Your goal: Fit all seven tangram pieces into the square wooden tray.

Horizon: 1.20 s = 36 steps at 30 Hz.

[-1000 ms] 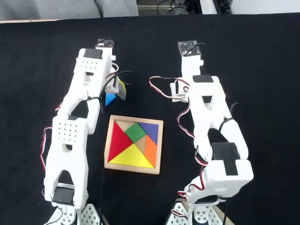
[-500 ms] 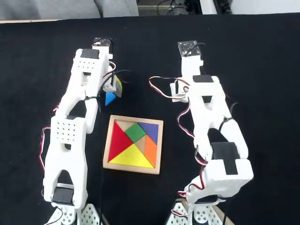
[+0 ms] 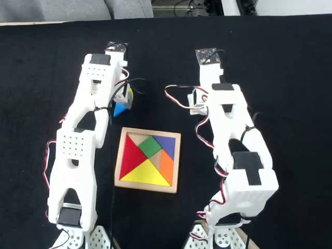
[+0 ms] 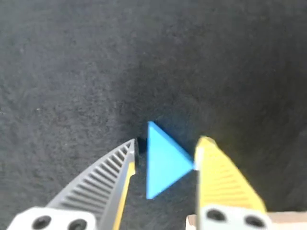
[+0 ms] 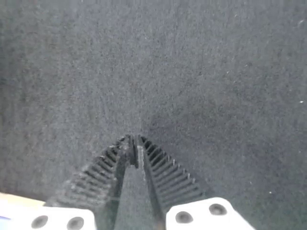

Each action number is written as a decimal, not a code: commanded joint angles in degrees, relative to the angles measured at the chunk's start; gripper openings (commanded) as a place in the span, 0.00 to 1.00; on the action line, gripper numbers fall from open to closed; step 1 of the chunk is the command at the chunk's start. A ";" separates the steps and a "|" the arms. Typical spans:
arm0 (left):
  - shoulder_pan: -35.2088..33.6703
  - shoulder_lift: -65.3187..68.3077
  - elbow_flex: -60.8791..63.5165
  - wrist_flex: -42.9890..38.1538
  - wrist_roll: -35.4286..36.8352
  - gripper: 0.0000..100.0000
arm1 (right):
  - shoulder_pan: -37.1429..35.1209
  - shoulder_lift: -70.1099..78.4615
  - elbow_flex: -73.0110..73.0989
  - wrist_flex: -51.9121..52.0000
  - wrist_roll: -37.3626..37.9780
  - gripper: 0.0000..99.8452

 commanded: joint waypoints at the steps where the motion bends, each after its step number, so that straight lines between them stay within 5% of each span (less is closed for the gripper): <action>1: 0.57 -1.14 -0.57 1.32 -4.31 0.11 | 0.44 -0.40 -3.21 -0.35 -0.09 0.01; 13: 4.97 -8.18 -6.20 13.36 -20.66 0.10 | 0.70 -0.40 -3.21 -0.35 -0.09 0.01; 19: -1.71 -10.11 -2.68 13.27 -35.08 0.30 | 0.70 -0.40 -3.21 -0.35 -0.09 0.01; 24: -6.81 -10.64 1.80 13.27 -49.41 0.31 | 0.70 -0.40 -3.30 -0.35 0.00 0.01; 36: -2.86 -10.02 1.10 12.40 -56.35 0.30 | 0.53 0.04 -3.91 0.44 0.00 0.01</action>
